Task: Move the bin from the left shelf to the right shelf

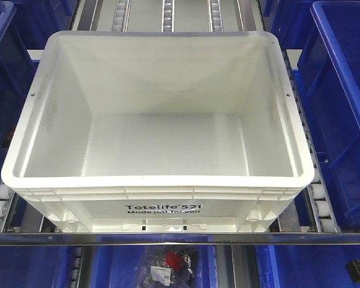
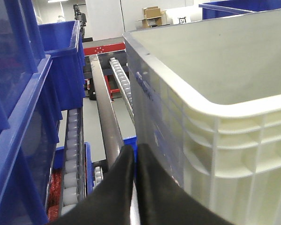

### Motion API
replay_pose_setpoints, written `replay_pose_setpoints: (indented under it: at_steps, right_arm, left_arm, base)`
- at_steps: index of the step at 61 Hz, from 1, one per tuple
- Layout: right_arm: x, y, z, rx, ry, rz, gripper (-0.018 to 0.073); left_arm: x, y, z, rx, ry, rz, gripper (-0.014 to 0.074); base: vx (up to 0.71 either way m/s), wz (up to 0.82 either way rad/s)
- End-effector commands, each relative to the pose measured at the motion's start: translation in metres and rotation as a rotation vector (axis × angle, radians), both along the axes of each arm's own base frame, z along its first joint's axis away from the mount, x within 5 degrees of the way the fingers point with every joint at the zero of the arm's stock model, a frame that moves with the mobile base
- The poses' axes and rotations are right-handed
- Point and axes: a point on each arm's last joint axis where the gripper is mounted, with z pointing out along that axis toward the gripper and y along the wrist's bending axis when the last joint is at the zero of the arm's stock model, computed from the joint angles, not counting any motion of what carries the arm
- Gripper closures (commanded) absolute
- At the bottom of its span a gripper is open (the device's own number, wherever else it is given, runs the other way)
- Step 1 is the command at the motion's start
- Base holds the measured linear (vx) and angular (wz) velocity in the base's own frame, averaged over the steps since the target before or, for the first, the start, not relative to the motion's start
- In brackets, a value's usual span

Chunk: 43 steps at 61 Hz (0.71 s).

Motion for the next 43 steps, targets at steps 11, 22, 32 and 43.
replay_pose_setpoints:
  at_steps: [11, 22, 32, 43]
  right_arm:
    - [-0.0003, -0.0008, 0.0011, 0.005, -0.069, -0.010, 0.0566]
    - [-0.0003, -0.0008, 0.0011, 0.005, -0.069, -0.010, 0.0566]
    - [-0.0003, -0.0008, 0.0011, 0.005, -0.069, -0.010, 0.0566]
    - [-0.0003, -0.0008, 0.0011, 0.005, -0.069, -0.010, 0.0566]
  left_arm:
    - [-0.0023, 0.0010, 0.0152, -0.032, -0.100, 0.004, 0.0604]
    - [-0.0023, 0.0010, 0.0152, -0.032, -0.100, 0.004, 0.0604]
    - [-0.0023, 0.0010, 0.0152, -0.032, -0.100, 0.004, 0.0604]
    - [-0.0023, 0.0010, 0.0152, -0.032, -0.100, 0.004, 0.0604]
  base:
    - [0.00, 0.00]
    - [0.00, 0.00]
    - [0.00, 0.00]
    - [0.00, 0.00]
